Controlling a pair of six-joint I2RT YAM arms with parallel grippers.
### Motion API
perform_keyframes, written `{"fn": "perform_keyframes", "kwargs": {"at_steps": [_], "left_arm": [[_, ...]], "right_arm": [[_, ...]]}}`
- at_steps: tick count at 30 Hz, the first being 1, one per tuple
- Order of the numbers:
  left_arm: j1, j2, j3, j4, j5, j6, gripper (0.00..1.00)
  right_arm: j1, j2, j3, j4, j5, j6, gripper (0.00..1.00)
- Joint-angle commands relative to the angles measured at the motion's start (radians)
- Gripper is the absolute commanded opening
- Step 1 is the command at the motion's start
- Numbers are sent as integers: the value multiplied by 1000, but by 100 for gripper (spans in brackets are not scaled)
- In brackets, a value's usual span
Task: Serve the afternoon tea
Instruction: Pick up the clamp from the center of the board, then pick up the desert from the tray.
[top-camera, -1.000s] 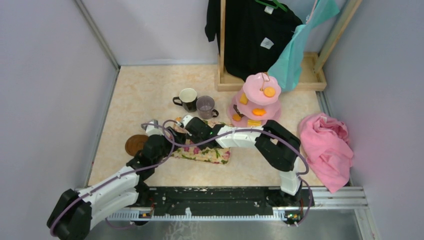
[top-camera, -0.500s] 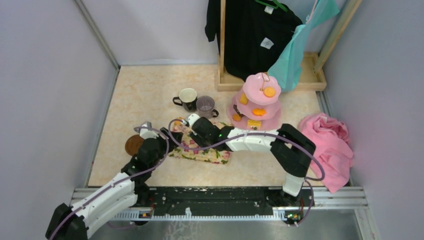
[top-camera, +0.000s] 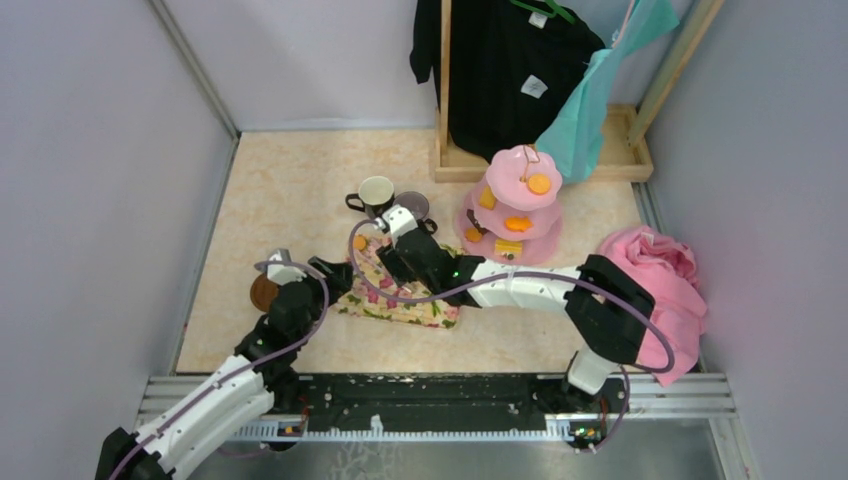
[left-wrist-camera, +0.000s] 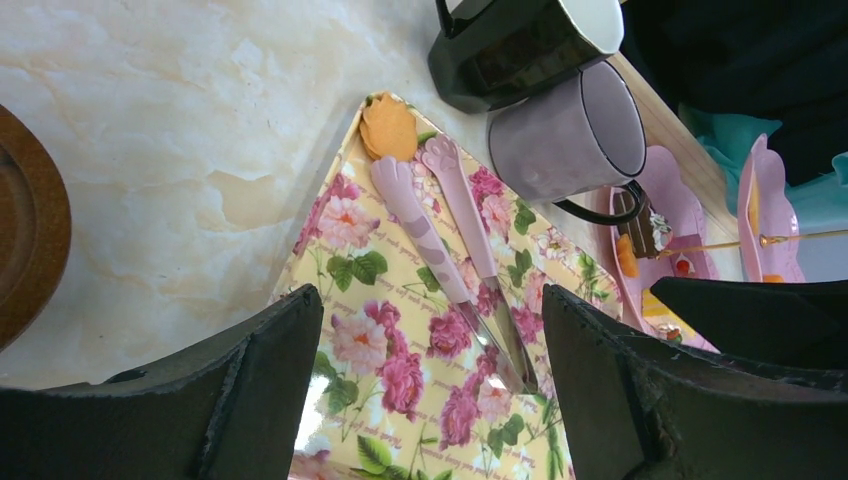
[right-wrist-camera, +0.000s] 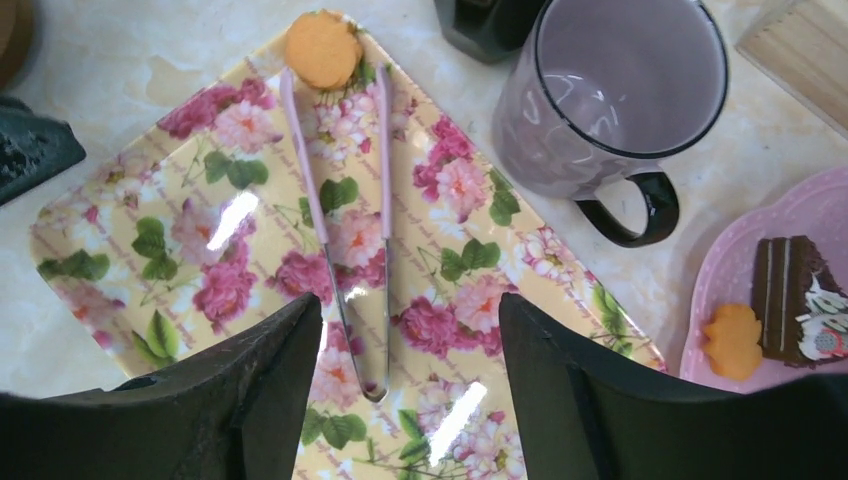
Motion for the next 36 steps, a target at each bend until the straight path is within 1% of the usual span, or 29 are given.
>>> {"fn": "perform_keyframes", "kwargs": {"at_steps": [1,6,8,12,18,22,25,27,29,36], "left_arm": [[-3,-20,-15,-22,-34,4,86],[-4,-20,-19,-13,-30,2,86],[-3,-17,-20,-10,-27,1,86],[-4,-16,-21,-10,-31,1,86],[-4,-17,-25,-7,-37,1,87],[-3,-19,-29,-4,-39,-1,87],[-3,-20,-32,-1,-42,-2,87],[-3,-20,-33,1,-44,-2,87],[-3,-20,-35,4,-45,-1,87],[-4,-17,-40,12,-47,-3,87]], "right_arm": [[-10,15,23,48,-86,-15,68],[-18,93,6,85,-167,-51,75],[-22,113,6,95,-210,-61,76],[-37,159,17,100,-231,-66,76],[-70,202,19,129,-307,-73,76],[-88,236,29,140,-340,-83,68],[-98,258,42,139,-361,-91,58],[-103,270,48,139,-369,-94,53],[-109,280,54,142,-379,-101,52],[-117,323,101,116,-411,-128,42]]}}
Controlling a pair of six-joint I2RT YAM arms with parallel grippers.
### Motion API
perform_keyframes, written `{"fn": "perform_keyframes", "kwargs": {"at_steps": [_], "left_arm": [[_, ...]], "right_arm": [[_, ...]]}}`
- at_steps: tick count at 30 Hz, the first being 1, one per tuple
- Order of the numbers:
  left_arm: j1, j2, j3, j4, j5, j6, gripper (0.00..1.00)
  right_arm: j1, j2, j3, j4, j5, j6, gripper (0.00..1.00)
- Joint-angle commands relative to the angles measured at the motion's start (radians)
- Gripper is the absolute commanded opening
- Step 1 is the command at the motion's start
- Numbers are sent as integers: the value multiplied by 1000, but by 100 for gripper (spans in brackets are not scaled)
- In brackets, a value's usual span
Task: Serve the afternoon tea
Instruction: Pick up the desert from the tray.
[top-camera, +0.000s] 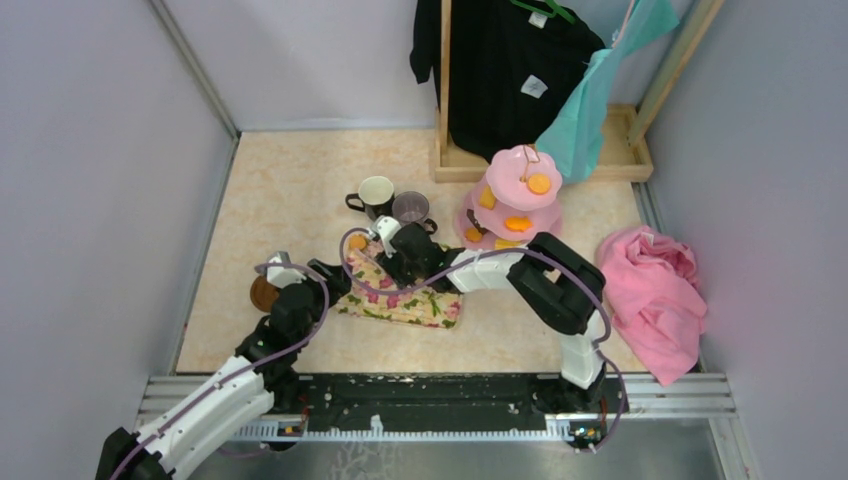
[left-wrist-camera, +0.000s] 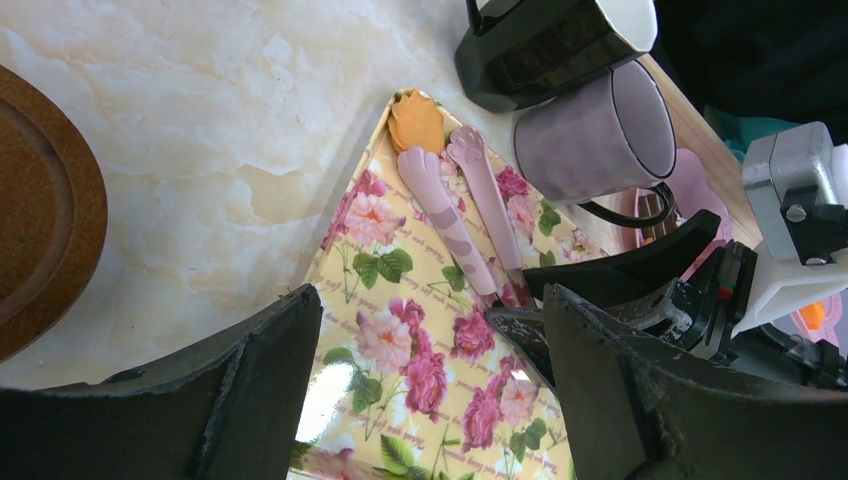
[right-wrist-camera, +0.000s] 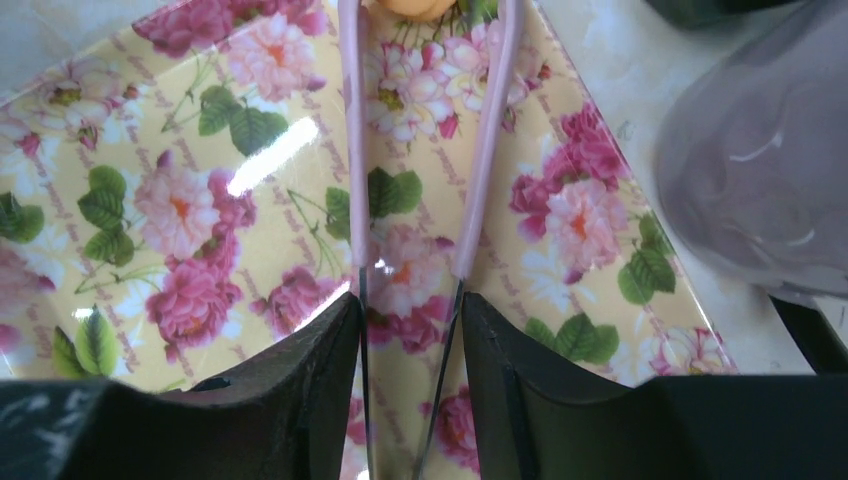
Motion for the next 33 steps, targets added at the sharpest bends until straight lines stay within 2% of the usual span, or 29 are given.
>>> {"fn": "perform_keyframes", "kwargs": {"at_steps": [1,19,24,33], "left_arm": [[-3,-7,-21,26,-16,-3,87],[-3,-6,-32,35,-12,-11,87],[-2,-6,-32,35,-12,-10,87],[-3,-16,-31,34,-10,-13,87]], "right_arm": [[-12,47,58,-17,-51,-22,42],[-26,98,138,-56,-76,-40,37],[-26,96,147,-75,-78,-37,24],[-26,-5,136,-135,-46,2,20]]}}
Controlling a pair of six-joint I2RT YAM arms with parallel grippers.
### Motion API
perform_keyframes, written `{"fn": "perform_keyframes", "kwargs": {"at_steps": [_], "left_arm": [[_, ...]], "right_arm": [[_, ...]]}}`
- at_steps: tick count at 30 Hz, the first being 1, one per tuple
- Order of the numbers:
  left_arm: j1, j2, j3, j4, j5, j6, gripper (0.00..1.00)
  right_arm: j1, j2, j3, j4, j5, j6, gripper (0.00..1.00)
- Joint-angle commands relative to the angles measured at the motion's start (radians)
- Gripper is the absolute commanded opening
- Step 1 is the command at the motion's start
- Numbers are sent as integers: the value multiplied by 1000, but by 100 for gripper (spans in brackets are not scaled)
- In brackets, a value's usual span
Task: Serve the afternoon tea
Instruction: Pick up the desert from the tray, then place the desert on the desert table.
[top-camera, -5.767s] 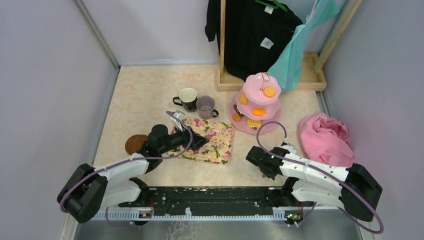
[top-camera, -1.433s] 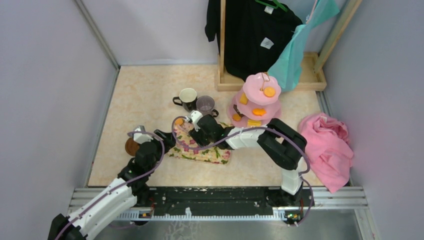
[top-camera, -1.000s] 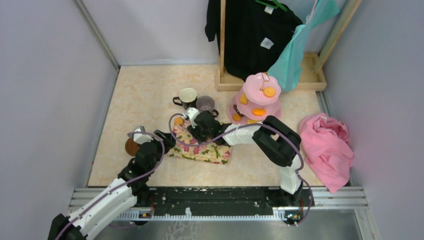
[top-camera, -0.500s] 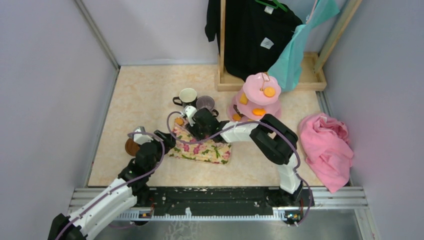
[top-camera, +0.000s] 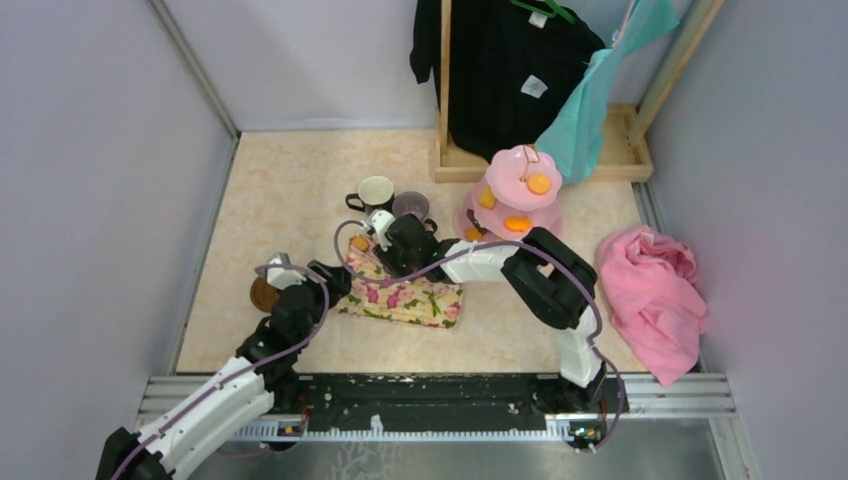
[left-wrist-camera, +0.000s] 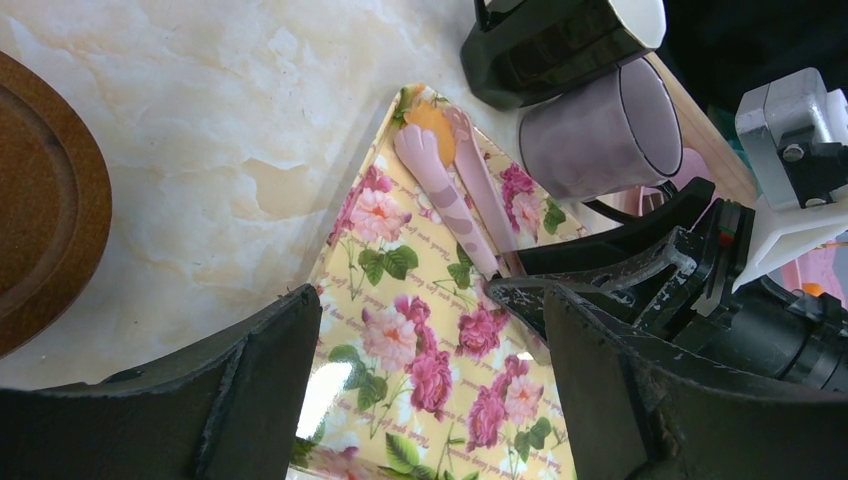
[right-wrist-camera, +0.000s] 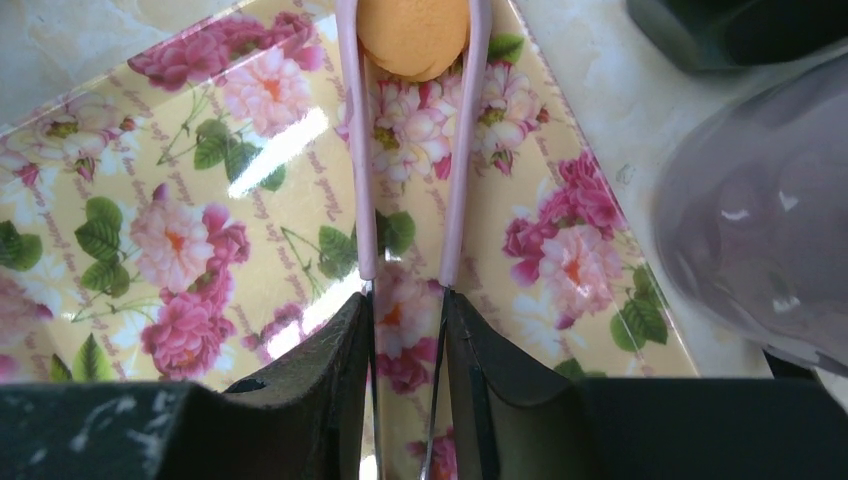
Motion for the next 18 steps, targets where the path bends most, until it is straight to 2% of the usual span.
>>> {"fn": "perform_keyframes", "kwargs": {"at_steps": [1,9,16,18], "left_arm": [[-3,-14,-15,26,-8,-4,87],[-3,-28,-6,18,-13,5,88],[-3,-58,-6,11,-17,33,88],[-2,-62,-4,10,-15,40,88]], "right_arm": [[-3,-82,20,-80,16,39,20],[9,-193,8,-159,53,115,14],[62,-316,-16,-286,158,166,11],[83,-399,-34,-322,193,183,11]]}}
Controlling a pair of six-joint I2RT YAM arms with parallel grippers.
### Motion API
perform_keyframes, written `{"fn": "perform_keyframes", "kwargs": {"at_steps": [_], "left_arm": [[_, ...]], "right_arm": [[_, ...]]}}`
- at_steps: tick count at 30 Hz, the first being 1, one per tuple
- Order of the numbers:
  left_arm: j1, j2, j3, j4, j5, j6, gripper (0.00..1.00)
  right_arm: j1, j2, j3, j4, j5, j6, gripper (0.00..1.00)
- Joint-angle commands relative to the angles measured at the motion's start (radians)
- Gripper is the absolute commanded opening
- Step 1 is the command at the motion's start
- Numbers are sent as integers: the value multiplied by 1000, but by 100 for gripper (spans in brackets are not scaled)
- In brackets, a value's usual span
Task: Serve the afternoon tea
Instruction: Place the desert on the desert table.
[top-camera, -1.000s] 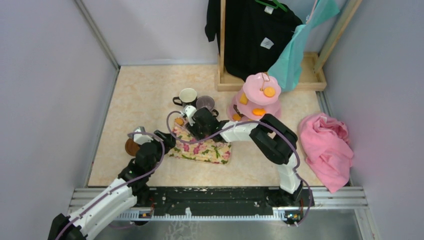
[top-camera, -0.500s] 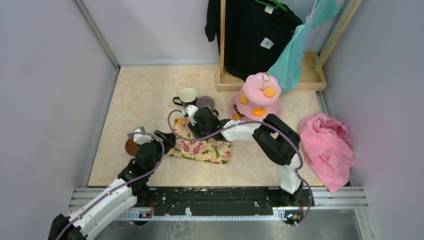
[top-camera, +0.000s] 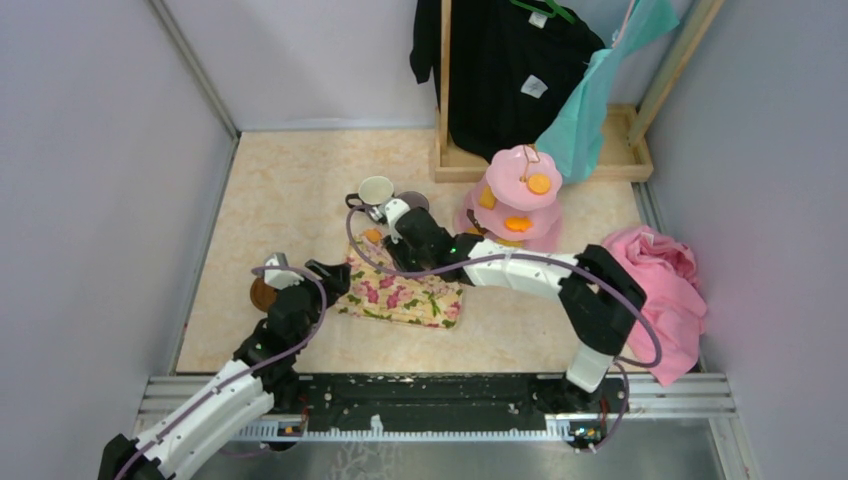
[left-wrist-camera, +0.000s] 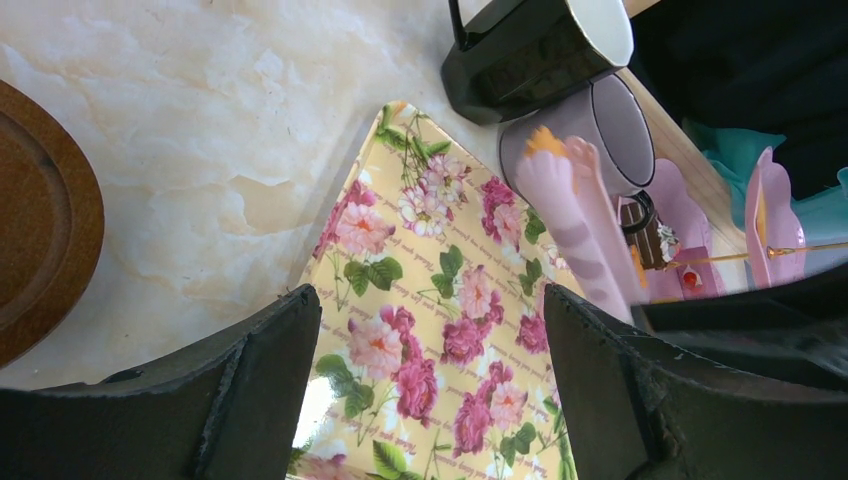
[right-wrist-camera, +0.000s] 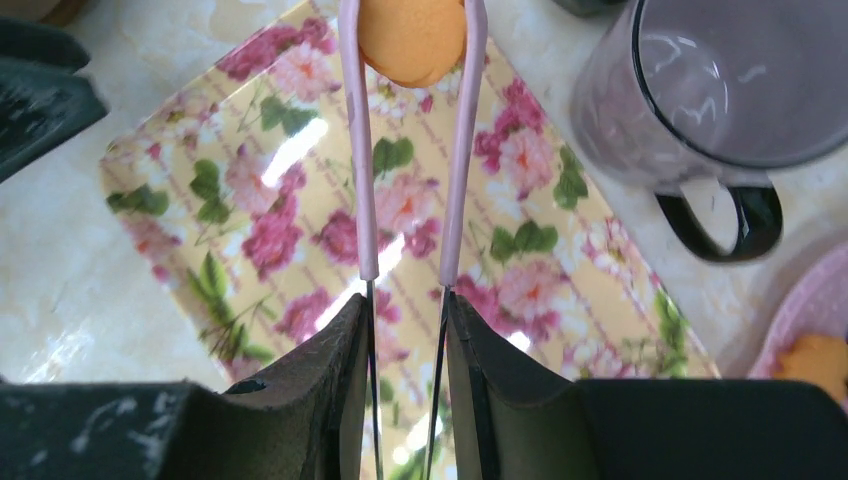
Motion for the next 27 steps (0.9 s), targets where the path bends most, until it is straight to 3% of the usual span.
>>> {"fn": "perform_keyframes", "kwargs": {"at_steps": [1,14,22,27], "left_arm": [[-3,-18,-3,10,-11,34,88],[-3,13,6,76,32,99,88],[-3,104,51,138,109,162,88],[-4,131,64,169,140,187,88]], "right_arm": [[60,-179,-30,-79,103,57,11],[101,-557,-14,-377,316,238,11],[95,-596,121,-619,551,329,11],[49,-605,172,-712,585,349,11]]}}
